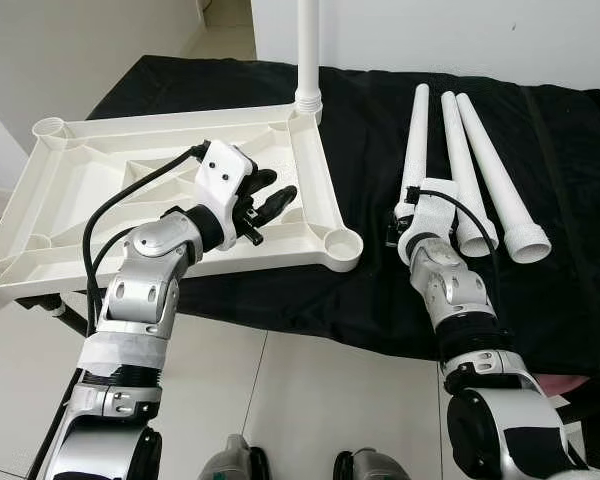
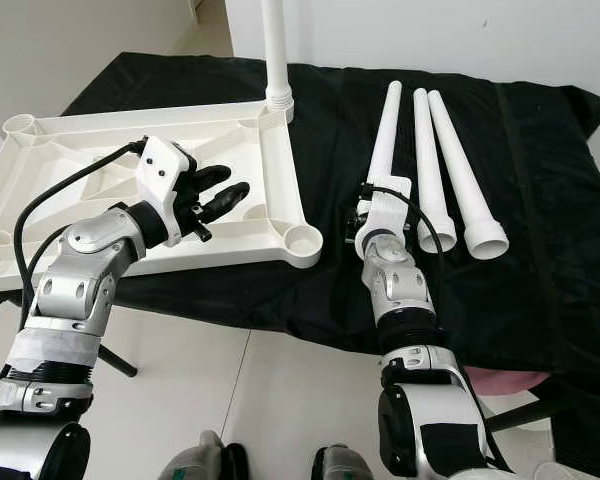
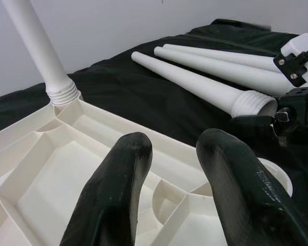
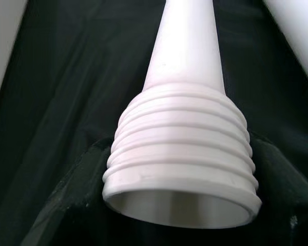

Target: Building children table

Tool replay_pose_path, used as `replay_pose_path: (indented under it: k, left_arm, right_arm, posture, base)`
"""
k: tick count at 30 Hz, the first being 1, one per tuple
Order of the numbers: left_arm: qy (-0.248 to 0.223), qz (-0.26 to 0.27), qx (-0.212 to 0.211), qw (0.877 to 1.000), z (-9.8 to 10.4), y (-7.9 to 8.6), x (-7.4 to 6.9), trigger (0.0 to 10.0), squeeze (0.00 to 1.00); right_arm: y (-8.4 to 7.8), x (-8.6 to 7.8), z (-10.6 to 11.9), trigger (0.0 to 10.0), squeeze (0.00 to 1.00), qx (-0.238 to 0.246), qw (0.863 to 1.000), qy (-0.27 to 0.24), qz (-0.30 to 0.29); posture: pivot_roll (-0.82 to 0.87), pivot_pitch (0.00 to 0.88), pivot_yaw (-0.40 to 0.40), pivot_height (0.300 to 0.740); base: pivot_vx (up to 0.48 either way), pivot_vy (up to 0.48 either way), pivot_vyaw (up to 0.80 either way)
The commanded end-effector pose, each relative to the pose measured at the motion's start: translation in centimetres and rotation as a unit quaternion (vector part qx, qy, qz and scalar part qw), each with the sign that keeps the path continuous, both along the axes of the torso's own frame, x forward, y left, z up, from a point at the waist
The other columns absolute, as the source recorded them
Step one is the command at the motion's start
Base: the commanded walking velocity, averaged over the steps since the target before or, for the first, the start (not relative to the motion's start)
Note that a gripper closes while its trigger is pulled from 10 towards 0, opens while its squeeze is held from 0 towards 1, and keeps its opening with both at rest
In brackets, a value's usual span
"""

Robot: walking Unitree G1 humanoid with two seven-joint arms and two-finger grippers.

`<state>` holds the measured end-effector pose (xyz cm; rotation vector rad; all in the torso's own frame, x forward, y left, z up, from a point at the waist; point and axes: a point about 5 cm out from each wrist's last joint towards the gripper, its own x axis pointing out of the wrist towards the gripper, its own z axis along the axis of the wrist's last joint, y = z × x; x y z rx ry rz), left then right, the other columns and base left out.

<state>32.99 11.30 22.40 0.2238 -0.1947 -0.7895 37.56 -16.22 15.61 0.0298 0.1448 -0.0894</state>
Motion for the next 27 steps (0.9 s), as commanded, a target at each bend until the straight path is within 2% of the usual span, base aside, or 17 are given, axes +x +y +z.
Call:
replay_pose_path:
  k: [1, 2, 8, 13, 19, 20, 23, 25, 26, 27]
  left_arm:
    - [-0.005, 0.061, -0.014, 0.998, -0.1, 0.7, 0.6, 10.0, 0.00]
    - [-0.001, 0.059, -0.020, 0.998, -0.2, 0.7, 0.6, 10.0, 0.00]
    - [0.008, 0.053, -0.027, 0.998, -0.5, 0.9, 0.5, 10.0, 0.00]
    - [0.012, 0.051, -0.029, 0.998, -0.6, 1.0, 0.5, 10.0, 0.00]
    - [0.023, 0.039, -0.036, 0.998, -0.8, 0.8, 0.4, 10.0, 0.00]
    - [0.030, 0.033, -0.039, 0.998, -0.8, 0.8, 0.5, 10.0, 0.00]
    - [0.038, 0.027, -0.042, 0.998, -0.8, 0.8, 0.5, 10.0, 0.00]
    - [0.044, 0.021, -0.047, 0.998, -0.8, 0.8, 0.5, 10.0, 0.00]
    - [0.044, 0.021, -0.047, 0.998, -0.8, 0.8, 0.5, 10.0, 0.00]
    - [0.052, 0.012, -0.051, 0.997, -0.8, 0.8, 0.5, 10.0, 0.00]
  right_arm:
    - [0.2, -0.3, -0.1, 0.6, 0.00, -0.012, 1.000, -0.023, 0.014]
    - [0.2, -0.5, 0.1, 10.0, 0.00, -0.012, 0.999, -0.044, 0.016]
    - [0.0, -1.5, 0.1, 10.0, 0.00, -0.003, 0.994, -0.108, 0.012]
    - [-0.1, -1.8, 0.1, 10.0, 0.00, -0.006, 0.993, -0.118, 0.018]
    - [-0.1, -2.6, 0.7, 10.0, 0.00, -0.006, 0.983, -0.179, 0.029]
    - [0.0, -2.9, 1.2, 10.0, 0.00, -0.008, 0.977, -0.208, 0.037]
    - [0.2, -3.1, 1.7, 10.0, 0.00, -0.012, 0.972, -0.232, 0.044]
    - [0.5, -3.7, 2.8, 10.0, 0.00, -0.018, 0.958, -0.282, 0.058]
    - [0.5, -3.7, 2.8, 10.0, 0.00, -0.018, 0.958, -0.282, 0.058]
    - [0.6, -4.0, 3.3, 10.0, 0.00, -0.022, 0.950, -0.305, 0.062]
  posture:
    - [-0.07, 0.051, 0.049, 0.740]
    - [-0.07, 0.052, 0.049, 0.740]
    - [-0.07, 0.055, 0.054, 0.740]
    - [-0.07, 0.055, 0.054, 0.740]
    - [-0.08, 0.057, 0.057, 0.740]
    - [-0.08, 0.057, 0.057, 0.740]
    - [-0.08, 0.057, 0.057, 0.740]
    - [-0.08, 0.057, 0.057, 0.740]
    - [-0.08, 0.057, 0.057, 0.740]
    - [-0.08, 0.057, 0.057, 0.740]
  base:
    - [0.000, 0.000, 0.00]
    - [0.000, 0.000, 0.00]
    - [0.000, 0.000, 0.00]
    - [0.000, 0.000, 0.00]
    - [0.000, 0.000, 0.00]
    - [0.000, 0.000, 0.00]
    - [0.000, 0.000, 0.00]
    - [0.000, 0.000, 0.00]
    - [0.000, 0.000, 0.00]
    - [0.000, 0.000, 0.00]
